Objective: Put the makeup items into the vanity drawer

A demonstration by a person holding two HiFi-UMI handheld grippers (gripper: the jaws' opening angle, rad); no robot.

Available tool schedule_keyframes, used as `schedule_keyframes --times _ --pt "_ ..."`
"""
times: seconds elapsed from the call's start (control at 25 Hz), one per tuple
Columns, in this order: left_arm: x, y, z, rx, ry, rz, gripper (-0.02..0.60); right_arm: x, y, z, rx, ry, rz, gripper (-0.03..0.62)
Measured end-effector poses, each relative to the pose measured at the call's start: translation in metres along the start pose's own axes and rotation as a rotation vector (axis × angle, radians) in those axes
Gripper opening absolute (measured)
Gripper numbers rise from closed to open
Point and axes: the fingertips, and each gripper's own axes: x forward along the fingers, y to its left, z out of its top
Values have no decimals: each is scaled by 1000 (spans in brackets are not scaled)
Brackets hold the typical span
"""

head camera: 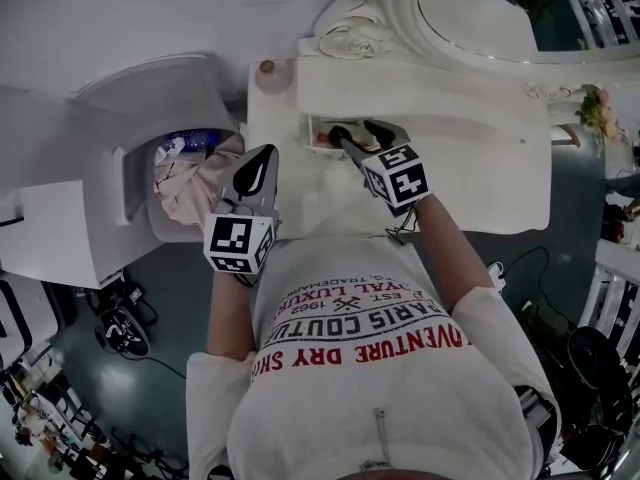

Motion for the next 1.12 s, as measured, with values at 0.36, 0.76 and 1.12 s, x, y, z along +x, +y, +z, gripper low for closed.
schedule_keyframes --times 0.36,0.76,1.12 --pt "10 -31 36 93 -40 -61 11 -57 -10 29 2 -188 -70 11" --pt "17 -61 87 191 -113 -101 11 -128 -19 69 -82 -469 -163 8" --pt "19 -71 95 181 -128 -96 11 -164 -35 73 -76 -587 -195 6"
